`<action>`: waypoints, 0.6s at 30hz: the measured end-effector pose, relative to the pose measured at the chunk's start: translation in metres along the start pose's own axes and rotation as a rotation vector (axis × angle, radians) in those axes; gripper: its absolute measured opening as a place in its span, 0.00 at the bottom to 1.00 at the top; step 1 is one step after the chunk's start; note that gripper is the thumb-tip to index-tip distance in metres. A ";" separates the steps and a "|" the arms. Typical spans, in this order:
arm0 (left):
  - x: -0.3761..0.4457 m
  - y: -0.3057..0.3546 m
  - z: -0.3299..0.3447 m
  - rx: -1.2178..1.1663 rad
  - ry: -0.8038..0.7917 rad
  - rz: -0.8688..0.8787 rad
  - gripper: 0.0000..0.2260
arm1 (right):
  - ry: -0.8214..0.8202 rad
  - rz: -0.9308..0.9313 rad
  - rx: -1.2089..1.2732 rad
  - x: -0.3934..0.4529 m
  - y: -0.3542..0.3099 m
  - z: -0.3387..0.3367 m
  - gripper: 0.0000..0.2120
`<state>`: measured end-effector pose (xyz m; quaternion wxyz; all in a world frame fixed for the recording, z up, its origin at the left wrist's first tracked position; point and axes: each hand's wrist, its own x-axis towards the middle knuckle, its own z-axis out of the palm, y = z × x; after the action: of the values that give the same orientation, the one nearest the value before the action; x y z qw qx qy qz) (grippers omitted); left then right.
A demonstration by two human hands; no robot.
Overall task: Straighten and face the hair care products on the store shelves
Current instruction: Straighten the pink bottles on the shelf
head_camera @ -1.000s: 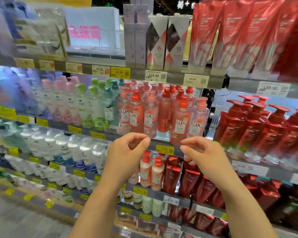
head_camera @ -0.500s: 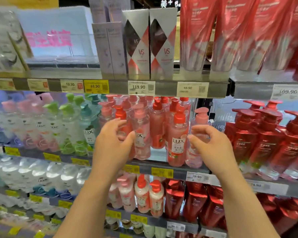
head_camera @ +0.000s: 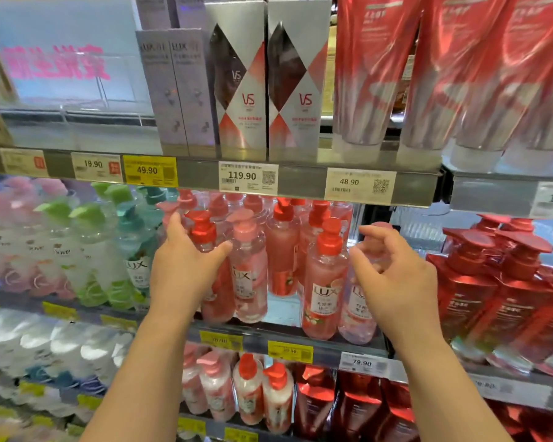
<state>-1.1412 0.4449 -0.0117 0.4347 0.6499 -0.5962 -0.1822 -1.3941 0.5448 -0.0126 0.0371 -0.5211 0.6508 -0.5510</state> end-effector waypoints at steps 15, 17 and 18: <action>-0.045 0.007 -0.022 -0.218 0.150 0.263 0.14 | -0.181 0.216 -0.258 0.005 0.013 -0.012 0.39; -0.050 0.020 -0.027 -0.279 0.156 0.305 0.13 | -0.235 0.242 -0.289 0.006 0.013 -0.010 0.37; -0.051 0.028 -0.030 -0.321 0.142 0.307 0.13 | -0.247 0.255 -0.291 0.007 0.013 -0.009 0.36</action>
<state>-1.1472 0.5052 0.0130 0.5960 0.4852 -0.6195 -0.1600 -1.4110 0.5442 -0.0153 0.1103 -0.4978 0.7746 -0.3742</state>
